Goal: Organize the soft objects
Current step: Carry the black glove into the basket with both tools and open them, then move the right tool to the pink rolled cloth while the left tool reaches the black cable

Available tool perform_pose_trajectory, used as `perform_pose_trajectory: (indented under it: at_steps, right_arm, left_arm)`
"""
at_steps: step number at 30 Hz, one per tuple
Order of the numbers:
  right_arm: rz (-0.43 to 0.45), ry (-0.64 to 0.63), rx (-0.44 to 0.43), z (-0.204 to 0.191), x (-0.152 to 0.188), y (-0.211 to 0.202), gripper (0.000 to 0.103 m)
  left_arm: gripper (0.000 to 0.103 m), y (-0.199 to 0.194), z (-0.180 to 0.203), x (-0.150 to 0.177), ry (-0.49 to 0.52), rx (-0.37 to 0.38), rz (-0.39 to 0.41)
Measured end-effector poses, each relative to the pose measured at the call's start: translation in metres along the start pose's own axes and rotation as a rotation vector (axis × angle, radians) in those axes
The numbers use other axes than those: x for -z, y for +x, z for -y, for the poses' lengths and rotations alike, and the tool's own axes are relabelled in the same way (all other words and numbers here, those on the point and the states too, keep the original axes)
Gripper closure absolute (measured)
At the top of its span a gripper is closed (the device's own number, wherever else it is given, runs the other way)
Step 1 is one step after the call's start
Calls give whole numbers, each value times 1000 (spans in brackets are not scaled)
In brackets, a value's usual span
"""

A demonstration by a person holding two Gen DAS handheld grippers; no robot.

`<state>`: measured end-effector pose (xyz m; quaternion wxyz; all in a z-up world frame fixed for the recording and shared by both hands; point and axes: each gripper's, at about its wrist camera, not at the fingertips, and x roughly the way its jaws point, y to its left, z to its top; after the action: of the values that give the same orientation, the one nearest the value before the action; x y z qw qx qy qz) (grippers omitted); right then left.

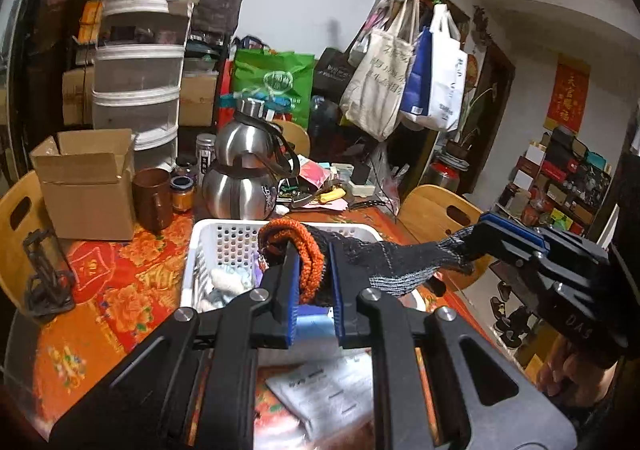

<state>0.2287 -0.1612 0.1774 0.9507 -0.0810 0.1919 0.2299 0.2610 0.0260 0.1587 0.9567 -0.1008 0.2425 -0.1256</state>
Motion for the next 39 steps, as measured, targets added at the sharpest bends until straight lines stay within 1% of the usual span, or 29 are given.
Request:
perform_pose_trajectory:
  at_steps: [3,5,7,9,11,15,17,18,20,21,22,23,24,25,26,28,30,33,35,39]
  right_arm:
    - [-31,-24,38,10,-6,29,91]
    - [-67,-51,82,18,-13,57,92]
    - [-101,-20,71,31,-15,81,92]
    - [-118,-2,59,38,-9,94,92]
    - [-130,-27,84,38,-3,105,92]
    - [-150,4,58,43,13,115,92]
    - [-170,19,45,44,23,119,92]
    - [-182,35,30,46,28,122,92]
    - [-211,62,19,46,38,126,91]
    - [-219,63,27,45,43,127,88]
    - [-227,66,27,45,48,128,81]
    - [-234,71,24,45,51,129,75]
    - [-244,77,20,46,55,130,55]
    - [-251,78,25,46,59,131,32]
    - [-246,70,42,46,63,130,27]
    - [-236,64,50,45,70,125,25]
    - [-243,88,36,46,75,121,25]
    - [-220,109,16,45,81,107,25]
    - [-210,122,7,44,83,97,25]
    - [-179,113,8,36,87,74,25]
  left_arm:
    - [91,38,1,-18,-2,-16,-33]
    - [91,63,3,-24,23,-29,-48]
    - [91,88,4,-25,36,-51,-69]
    - [91,111,0,-25,31,-60,-98]
    - [91,125,-4,-21,25,-69,-114]
    - [91,139,-13,-9,9,-72,-124]
    - [88,145,-20,1,3,-100,-147]
    - [85,149,-23,5,8,-120,-155]
    - [69,158,-28,12,17,-149,-181]
    - [49,160,-31,16,16,-152,-190]
    - [27,162,-35,20,13,-150,-202]
    - [18,162,-38,23,14,-150,-204]
    - [6,160,-40,26,17,-154,-195]
    - [0,155,-42,30,23,-155,-173]
    - [0,148,-42,33,34,-128,-151]
    - [0,142,-43,40,44,-98,-151]
    - [0,134,-42,48,55,-116,-162]
    - [0,116,-37,61,74,-146,-156]
    - [0,101,-33,69,77,-148,-142]
    - [0,68,-27,84,51,-172,-132]
